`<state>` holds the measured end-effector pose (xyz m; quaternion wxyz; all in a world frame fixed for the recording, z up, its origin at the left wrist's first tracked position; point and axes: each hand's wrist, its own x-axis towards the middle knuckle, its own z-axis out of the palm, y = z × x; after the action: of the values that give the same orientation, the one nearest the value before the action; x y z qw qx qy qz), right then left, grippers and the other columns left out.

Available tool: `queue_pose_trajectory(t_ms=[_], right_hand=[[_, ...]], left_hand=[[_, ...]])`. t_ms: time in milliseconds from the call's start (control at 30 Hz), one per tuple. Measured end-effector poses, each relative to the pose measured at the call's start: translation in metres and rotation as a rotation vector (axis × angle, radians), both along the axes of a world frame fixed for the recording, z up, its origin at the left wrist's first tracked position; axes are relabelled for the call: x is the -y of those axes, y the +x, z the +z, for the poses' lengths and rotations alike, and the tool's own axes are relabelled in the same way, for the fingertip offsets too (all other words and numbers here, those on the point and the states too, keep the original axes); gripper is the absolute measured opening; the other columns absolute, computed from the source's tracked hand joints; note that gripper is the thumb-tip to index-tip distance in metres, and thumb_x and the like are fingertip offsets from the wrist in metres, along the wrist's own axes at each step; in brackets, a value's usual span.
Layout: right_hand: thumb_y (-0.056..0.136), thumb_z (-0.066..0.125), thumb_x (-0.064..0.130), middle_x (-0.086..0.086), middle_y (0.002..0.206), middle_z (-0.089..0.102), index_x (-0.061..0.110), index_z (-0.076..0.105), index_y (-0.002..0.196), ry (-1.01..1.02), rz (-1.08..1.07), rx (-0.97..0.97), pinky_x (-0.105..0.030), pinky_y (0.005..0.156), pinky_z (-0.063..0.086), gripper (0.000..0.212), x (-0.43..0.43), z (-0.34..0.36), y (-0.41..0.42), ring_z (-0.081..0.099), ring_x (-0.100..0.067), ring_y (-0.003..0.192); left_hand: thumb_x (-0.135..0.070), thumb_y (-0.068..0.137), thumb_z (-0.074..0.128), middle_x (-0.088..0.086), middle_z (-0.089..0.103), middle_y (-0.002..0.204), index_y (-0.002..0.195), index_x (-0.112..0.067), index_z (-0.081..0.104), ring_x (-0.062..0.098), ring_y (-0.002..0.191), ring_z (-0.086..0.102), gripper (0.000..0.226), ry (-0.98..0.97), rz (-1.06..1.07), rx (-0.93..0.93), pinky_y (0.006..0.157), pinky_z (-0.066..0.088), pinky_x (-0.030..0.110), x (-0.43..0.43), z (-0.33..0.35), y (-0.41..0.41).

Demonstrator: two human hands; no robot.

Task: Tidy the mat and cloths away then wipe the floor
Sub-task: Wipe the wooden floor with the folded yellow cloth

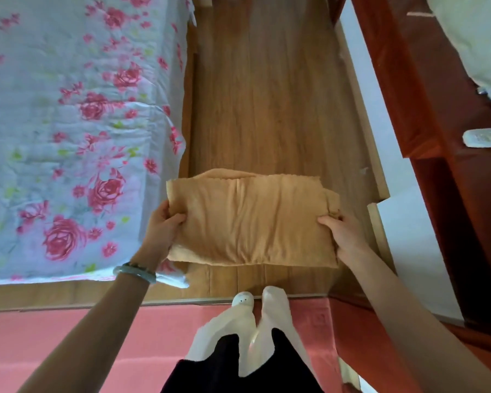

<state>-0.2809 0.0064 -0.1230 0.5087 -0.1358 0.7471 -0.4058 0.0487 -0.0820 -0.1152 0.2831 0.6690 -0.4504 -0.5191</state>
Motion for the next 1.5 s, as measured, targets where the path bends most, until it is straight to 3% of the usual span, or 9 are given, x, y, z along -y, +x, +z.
queue_pose_trajectory(t_ms=[233, 400, 567, 933, 1033, 1133, 1233, 1367, 1500], right_hand=[[0.083, 0.066, 0.02, 0.002, 0.099, 0.065, 0.033, 0.061, 0.088, 0.061, 0.191, -0.145, -0.046, 0.093, 0.049, 0.015, 0.03, -0.099, -0.033, 0.06, -0.021, 0.099], [0.087, 0.064, 0.02, 0.0, 0.105, 0.062, 0.021, 0.06, 0.108, 0.074, 0.228, -0.171, -0.046, 0.095, 0.048, 0.022, 0.055, -0.224, -0.05, 0.058, -0.022, 0.104], [0.087, 0.063, 0.014, 0.003, 0.102, 0.064, 0.017, 0.062, 0.109, 0.09, 0.24, -0.185, -0.038, 0.088, 0.05, 0.022, 0.08, -0.375, -0.06, 0.06, -0.021, 0.104], [0.085, 0.064, 0.007, -0.01, 0.11, 0.066, 0.005, 0.062, 0.112, 0.174, 0.343, -0.246, -0.042, 0.09, 0.05, 0.027, 0.125, -0.667, -0.067, 0.062, -0.026, 0.102], [0.086, 0.064, 0.011, -0.008, 0.115, 0.061, 0.006, 0.053, 0.124, 0.235, 0.461, -0.285, -0.039, 0.092, 0.049, 0.04, 0.134, -0.716, -0.069, 0.058, -0.029, 0.11], [0.084, 0.067, 0.022, -0.01, 0.137, 0.047, 0.012, 0.027, 0.144, 0.211, 0.656, -0.645, -0.043, 0.101, 0.042, 0.072, 0.136, -0.747, -0.07, 0.046, -0.03, 0.125], [0.085, 0.057, 0.041, -0.021, 0.145, 0.036, 0.013, 0.028, 0.142, -0.064, 0.876, -1.142, -0.059, 0.109, 0.026, 0.069, 0.134, -0.765, -0.049, 0.03, -0.04, 0.134], [0.09, 0.022, 0.067, -0.012, 0.157, 0.012, 0.036, 0.015, 0.147, -0.069, 1.178, -1.152, -0.059, 0.112, -0.002, 0.066, 0.131, -0.803, -0.011, 0.002, -0.032, 0.144], [0.088, 0.022, 0.069, -0.008, 0.157, 0.015, 0.04, 0.019, 0.147, -0.06, 1.222, -1.161, -0.065, 0.11, 0.002, 0.065, 0.132, -0.833, -0.008, 0.01, -0.033, 0.144]], left_hand=[[0.0, 0.086, 0.057, 0.0, 0.058, 0.077, 0.08, -0.022, 0.054, 0.012, 0.07, 0.052, 0.023, 0.03, -0.038, 0.133, 0.064, 0.041, 0.024, 0.023, -0.099, -0.022], [-0.012, 0.087, 0.062, 0.011, 0.062, 0.09, 0.097, -0.005, 0.059, 0.021, 0.079, 0.056, 0.013, 0.069, -0.057, 0.176, 0.073, 0.046, 0.031, 0.044, -0.237, -0.038], [-0.007, 0.088, 0.06, 0.01, 0.053, 0.078, 0.083, -0.004, 0.051, 0.018, 0.07, 0.049, 0.011, 0.124, -0.113, 0.232, 0.062, 0.04, 0.024, 0.064, -0.395, -0.045], [-0.009, 0.085, 0.066, 0.007, 0.062, 0.096, 0.101, -0.012, 0.055, 0.025, 0.089, 0.06, 0.02, 0.141, -0.258, 0.338, 0.068, 0.046, 0.027, 0.099, -0.695, -0.037], [-0.008, 0.084, 0.068, 0.015, 0.061, 0.111, 0.122, -0.005, 0.049, 0.034, 0.103, 0.059, 0.043, 0.195, -0.246, 0.322, 0.085, 0.047, 0.039, 0.102, -0.75, -0.036], [-0.017, 0.083, 0.071, 0.018, 0.047, 0.127, 0.141, -0.004, 0.027, 0.033, 0.114, 0.048, 0.074, 0.11, -0.209, 0.44, 0.093, 0.04, 0.039, 0.098, -0.773, -0.044], [-0.049, 0.087, 0.053, 0.024, 0.048, 0.127, 0.136, 0.001, 0.035, 0.042, 0.113, 0.046, 0.072, -0.173, -0.324, 0.859, 0.097, 0.037, 0.059, 0.084, -0.778, -0.062], [-0.06, 0.096, 0.019, 0.017, 0.036, 0.148, 0.146, -0.019, 0.026, 0.035, 0.139, 0.024, 0.066, -0.451, -0.842, 0.912, 0.112, 0.018, 0.057, 0.065, -0.816, -0.083], [-0.069, 0.091, 0.016, 0.011, 0.023, 0.155, 0.148, -0.03, 0.022, 0.039, 0.143, 0.014, 0.069, -0.383, -0.988, 0.974, 0.11, 0.014, 0.066, 0.061, -0.842, -0.098]])
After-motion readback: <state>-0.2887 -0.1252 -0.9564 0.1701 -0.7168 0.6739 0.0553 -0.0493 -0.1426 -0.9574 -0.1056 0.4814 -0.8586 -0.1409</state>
